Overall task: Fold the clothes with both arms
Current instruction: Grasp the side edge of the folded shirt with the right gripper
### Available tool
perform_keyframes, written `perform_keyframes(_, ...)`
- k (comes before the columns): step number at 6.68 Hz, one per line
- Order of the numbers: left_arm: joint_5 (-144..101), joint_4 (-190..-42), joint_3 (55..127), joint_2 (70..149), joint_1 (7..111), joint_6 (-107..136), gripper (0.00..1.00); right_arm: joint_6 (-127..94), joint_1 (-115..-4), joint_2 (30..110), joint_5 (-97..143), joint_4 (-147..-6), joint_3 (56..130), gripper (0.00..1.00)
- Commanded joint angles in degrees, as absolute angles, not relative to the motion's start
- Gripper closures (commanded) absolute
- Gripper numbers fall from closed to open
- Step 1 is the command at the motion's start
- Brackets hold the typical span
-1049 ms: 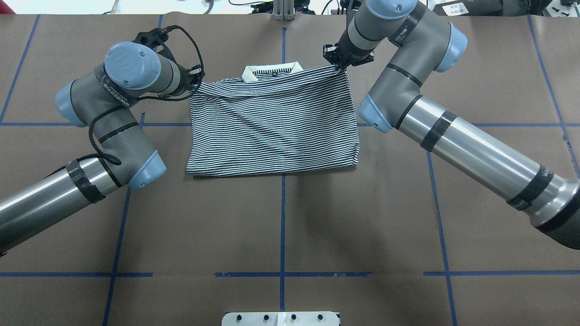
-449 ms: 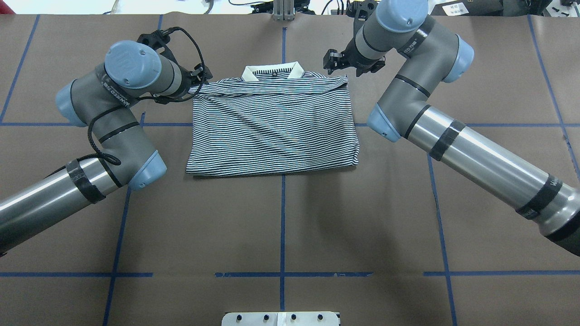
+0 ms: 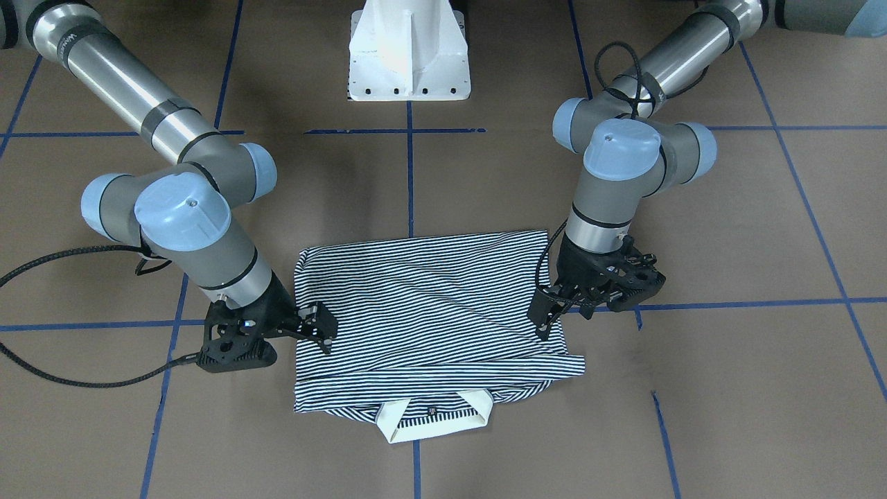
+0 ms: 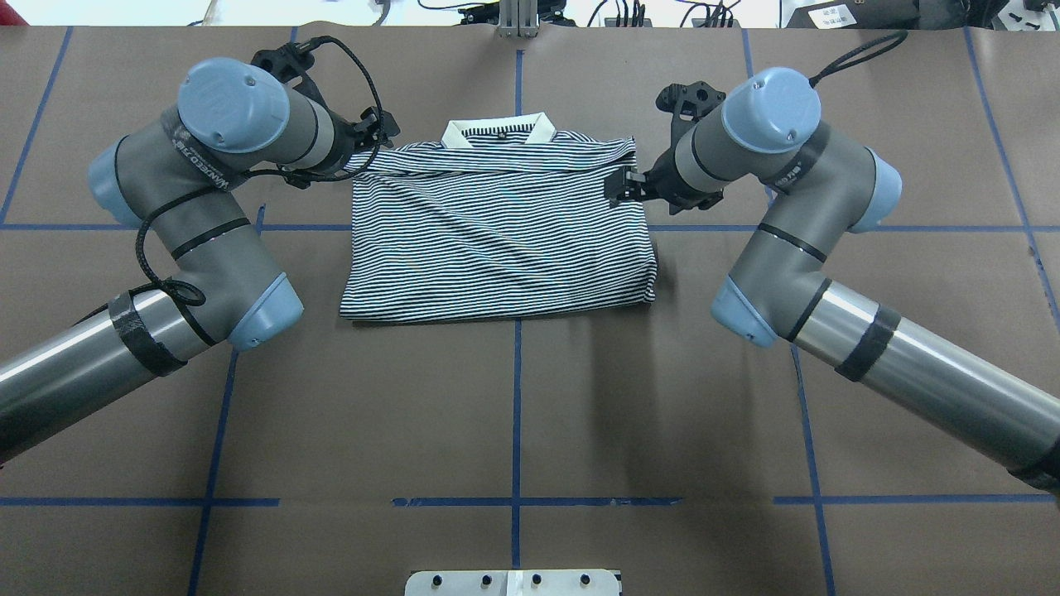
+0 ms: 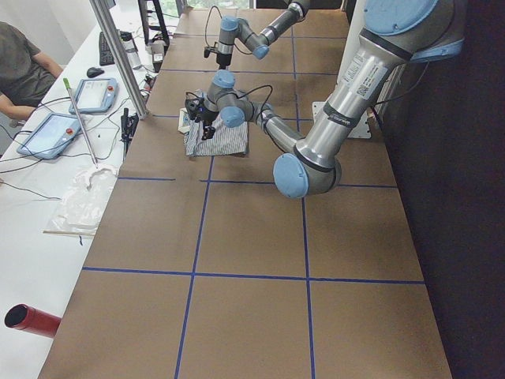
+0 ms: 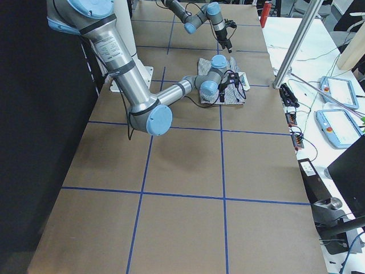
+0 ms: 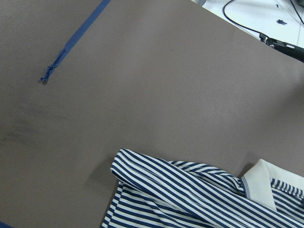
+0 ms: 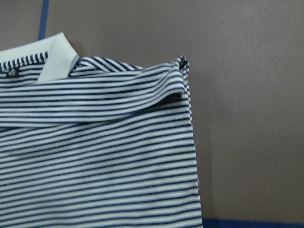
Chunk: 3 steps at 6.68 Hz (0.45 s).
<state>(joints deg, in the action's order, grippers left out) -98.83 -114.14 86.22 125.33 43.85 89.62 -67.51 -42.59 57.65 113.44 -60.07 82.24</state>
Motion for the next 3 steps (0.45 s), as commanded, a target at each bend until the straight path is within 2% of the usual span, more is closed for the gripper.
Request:
perform_keyframes(1,-98.96,-113.2,87.98,125.25,43.77,89.82,0.0,-70.31,-39.04,62.13,113.03,-66.66,90.76,0.0)
perform_keyframes(3,-98.96,-113.2,87.98,125.33,43.77,90.09,0.0,-70.31,-35.96,62.14,111.72,-67.76,89.83,0.0)
